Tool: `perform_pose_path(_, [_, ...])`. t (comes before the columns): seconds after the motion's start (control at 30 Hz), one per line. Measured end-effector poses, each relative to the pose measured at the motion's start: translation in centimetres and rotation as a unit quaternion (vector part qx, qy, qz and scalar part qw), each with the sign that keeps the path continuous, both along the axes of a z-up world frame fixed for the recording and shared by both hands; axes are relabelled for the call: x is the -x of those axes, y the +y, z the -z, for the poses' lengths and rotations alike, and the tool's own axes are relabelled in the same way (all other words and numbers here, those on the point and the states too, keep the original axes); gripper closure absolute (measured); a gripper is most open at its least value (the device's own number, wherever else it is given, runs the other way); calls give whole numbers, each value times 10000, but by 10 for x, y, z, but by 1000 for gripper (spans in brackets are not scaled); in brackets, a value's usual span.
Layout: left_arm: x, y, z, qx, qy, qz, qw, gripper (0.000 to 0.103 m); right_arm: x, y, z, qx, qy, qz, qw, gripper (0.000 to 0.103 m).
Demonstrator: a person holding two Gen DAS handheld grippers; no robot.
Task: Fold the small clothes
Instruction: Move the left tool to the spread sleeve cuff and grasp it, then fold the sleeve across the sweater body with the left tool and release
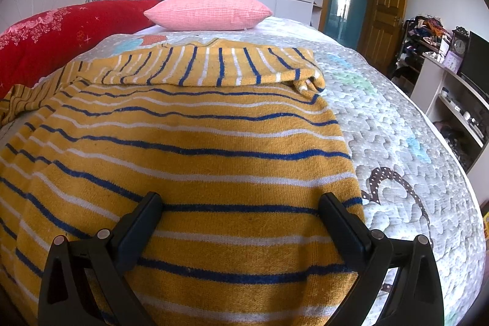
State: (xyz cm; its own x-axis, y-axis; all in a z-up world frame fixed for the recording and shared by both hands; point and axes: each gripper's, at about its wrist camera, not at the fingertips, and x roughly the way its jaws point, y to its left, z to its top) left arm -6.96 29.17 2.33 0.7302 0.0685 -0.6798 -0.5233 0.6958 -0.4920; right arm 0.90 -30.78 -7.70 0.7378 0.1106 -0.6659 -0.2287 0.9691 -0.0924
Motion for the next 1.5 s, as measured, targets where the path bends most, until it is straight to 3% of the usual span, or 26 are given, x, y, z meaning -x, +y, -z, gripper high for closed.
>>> perform_pose_path(0.07, [-4, 14, -21, -857, 84, -292, 9959, 5, 0, 0, 0, -4, -2, -5, 10000, 1])
perform_pose_path(0.13, [0, 29, -43, -1559, 160, -716, 9850, 5, 0, 0, 0, -18, -24, -6, 10000, 1])
perform_pose_path(0.2, [6, 39, -58, -1727, 155, -836, 9813, 5, 1, -1, 1, -26, -57, 7, 10000, 1])
perform_pose_path(0.3, [16, 44, -63, -1716, 156, -759, 9821, 5, 2, 0, 1, -24, -90, 28, 10000, 1])
perform_pose_path(0.43, [32, 38, -42, -1243, 271, -505, 9906, 5, 3, 0, 1, -25, -98, 28, 9999, 1])
perform_pose_path(0.53, [42, 33, -16, 2, 37, -248, 9997, 5, 3, 0, 1, -24, -103, 29, 9999, 1])
perform_pose_path(0.63, [35, 33, 12, 1132, -158, -90, 9934, 5, 3, 0, 1, -21, -120, 36, 9999, 1])
perform_pose_path(0.87, [-1, 41, 20, 1032, -58, -312, 9942, 4, 5, 0, 1, -10, -173, 55, 9998, 1])
perform_pose_path(0.97, [-9, 45, 15, 774, 10, -439, 9960, 6, 7, -1, 1, -11, -198, 57, 9998, 1])
perform_pose_path(1.0, [-9, 47, 13, 707, 38, -453, 9965, 21, 7, -1, 1, -14, -214, 59, 9998, 1])
perform_pose_path(1.03, [-12, 48, 12, 677, 97, -451, 9966, 56, 8, -1, 1, -15, -226, 58, 9997, 1])
perform_pose_path(1.07, [-17, 50, 12, 717, 240, -414, 9963, 74, 8, -1, 1, -18, -232, 57, 9997, 1])
perform_pose_path(1.1, [-20, 51, 14, 776, 372, -402, 9955, 99, 8, -1, 1, -21, -232, 56, 9997, 1])
perform_pose_path(1.17, [-9, 53, 7, 691, 370, -414, 9961, 99, 9, -1, 1, -22, -238, 55, 9997, 1])
perform_pose_path(1.3, [-14, 31, -21, 168, 385, -276, 9987, 99, 11, -3, 1, -83, -301, 51, 9995, 1])
perform_pose_path(1.43, [-26, -15, -64, -217, 134, 191, 9995, 99, 11, -3, 0, -78, -277, 33, 9996, 1])
perform_pose_path(1.5, [-36, -44, -84, -363, 23, 521, 9980, 99, 7, -3, -5, -57, -55, 75, 9999, 1])
